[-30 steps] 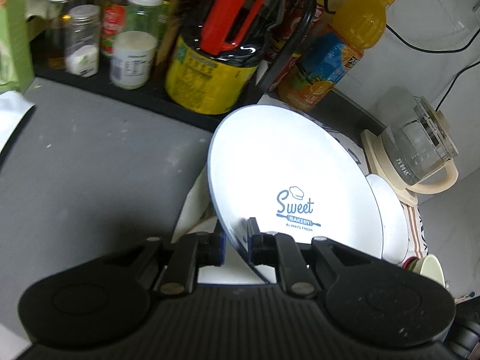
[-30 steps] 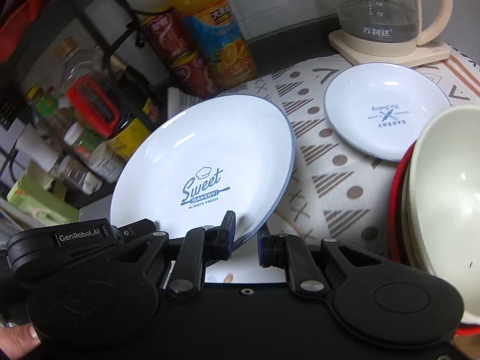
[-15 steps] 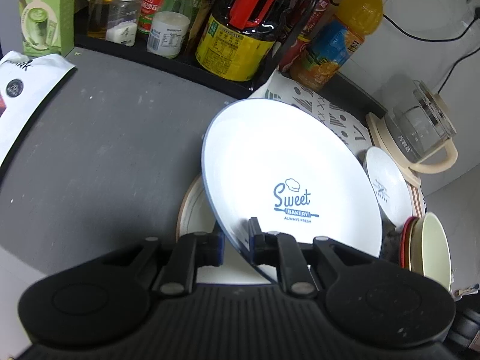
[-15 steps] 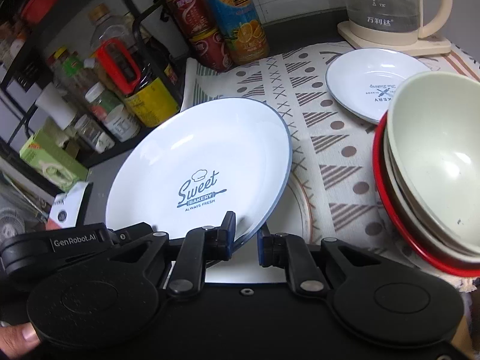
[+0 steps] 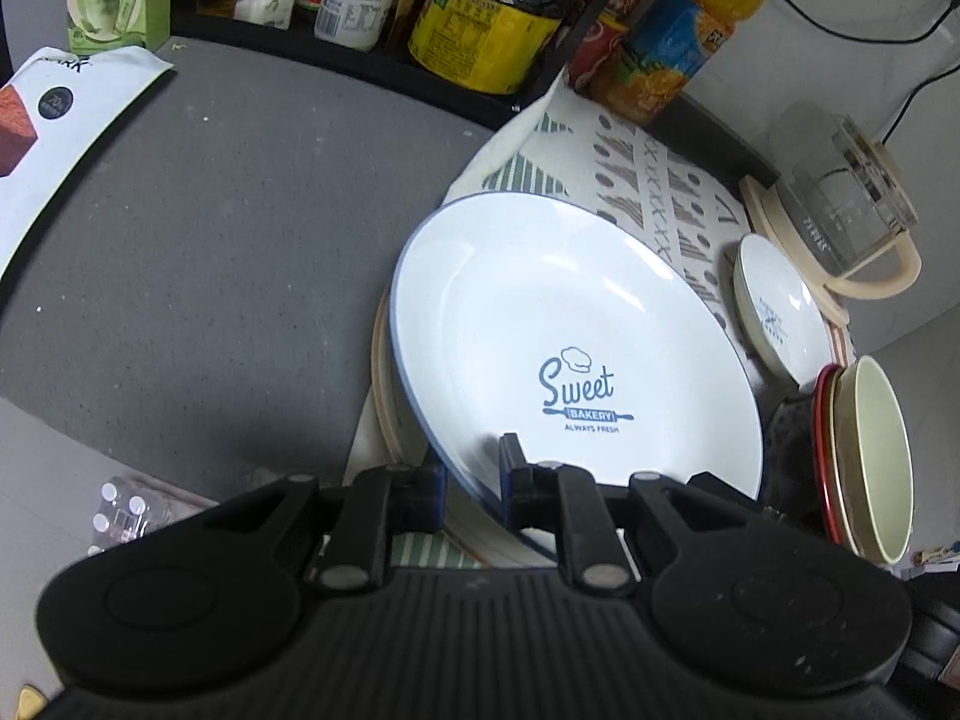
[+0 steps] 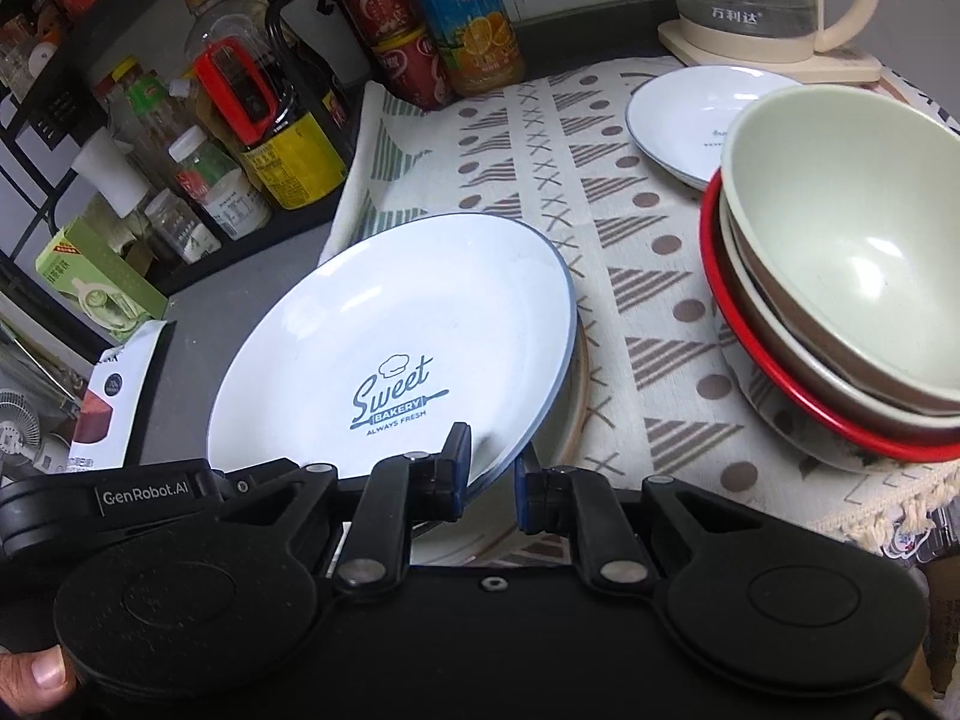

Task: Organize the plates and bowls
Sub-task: 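Lift the 'Sweet' plate with both tools and lower it onto the flower plate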

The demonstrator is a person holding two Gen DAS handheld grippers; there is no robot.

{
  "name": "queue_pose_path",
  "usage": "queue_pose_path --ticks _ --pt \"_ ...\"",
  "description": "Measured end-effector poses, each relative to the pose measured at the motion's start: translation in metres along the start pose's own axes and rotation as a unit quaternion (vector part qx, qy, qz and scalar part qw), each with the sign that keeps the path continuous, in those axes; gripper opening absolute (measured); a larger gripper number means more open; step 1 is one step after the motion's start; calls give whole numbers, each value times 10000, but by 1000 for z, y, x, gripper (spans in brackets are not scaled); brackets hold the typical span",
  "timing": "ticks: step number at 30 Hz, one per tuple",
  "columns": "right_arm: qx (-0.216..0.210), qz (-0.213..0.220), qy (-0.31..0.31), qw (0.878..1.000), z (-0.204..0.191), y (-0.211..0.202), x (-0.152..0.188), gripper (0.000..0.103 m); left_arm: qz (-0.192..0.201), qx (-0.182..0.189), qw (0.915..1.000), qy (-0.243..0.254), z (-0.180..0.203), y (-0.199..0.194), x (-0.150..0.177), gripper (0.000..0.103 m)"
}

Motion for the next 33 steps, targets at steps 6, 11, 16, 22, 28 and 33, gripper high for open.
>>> queue_pose_path --ticks 6,11,16,22,28,33 --pt "-41 -71 137 9999 2 2 0 14 -123 30 9999 48 -1 3 0 15" --pt "-88 -135 301 9994 8 3 1 14 -310 118 9994 85 -1 7 -4 15" --pt "-78 -139 270 9995 8 3 0 14 -477 236 9986 78 -5 5 -9 16" --pt "-29 -129 227 9997 8 5 -4 13 -620 194 9976 -246 -17 -7 -17 17" --pt "-63 -153 226 9996 11 6 -6 12 -440 -125 9987 -203 -27 -14 -20 32" --pt "-74 -198 144 9997 10 8 -7 12 -426 -207 9983 -347 -36 -7 -19 38"
Point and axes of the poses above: each gripper's, at about its wrist camera, not at the fingertips, and y roughly the way its jaws point, z to its right, x to its underside, the point moved 3 cm from there along y, roughly the way its jaws point, and after that the axes turned 4 degrees about -x, right-handed, at the moved point
